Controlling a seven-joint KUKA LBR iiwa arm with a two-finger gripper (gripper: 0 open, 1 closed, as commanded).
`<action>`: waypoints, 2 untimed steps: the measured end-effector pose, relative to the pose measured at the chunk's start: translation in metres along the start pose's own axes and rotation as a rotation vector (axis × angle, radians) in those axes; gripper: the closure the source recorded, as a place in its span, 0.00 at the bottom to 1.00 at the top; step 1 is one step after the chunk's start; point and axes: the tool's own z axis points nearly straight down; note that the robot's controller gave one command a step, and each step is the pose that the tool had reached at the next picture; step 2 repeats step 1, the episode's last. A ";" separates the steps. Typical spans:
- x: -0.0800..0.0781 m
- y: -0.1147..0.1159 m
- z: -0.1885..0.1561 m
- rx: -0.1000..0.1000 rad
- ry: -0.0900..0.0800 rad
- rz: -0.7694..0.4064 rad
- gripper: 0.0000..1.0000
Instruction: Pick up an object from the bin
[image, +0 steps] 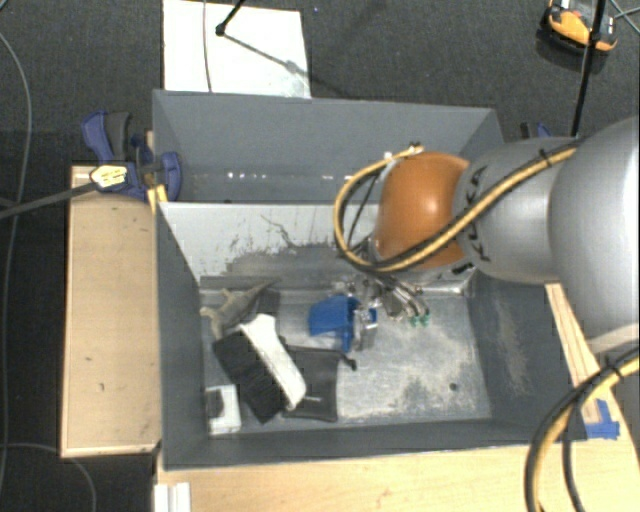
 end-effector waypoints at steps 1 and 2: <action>0.003 -0.009 -0.109 0.000 -0.003 -0.049 1.00; 0.003 -0.009 -0.109 0.000 -0.003 -0.049 1.00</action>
Offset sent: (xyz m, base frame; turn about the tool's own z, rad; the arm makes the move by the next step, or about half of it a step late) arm 0.0000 0.0000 0.0000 0.0000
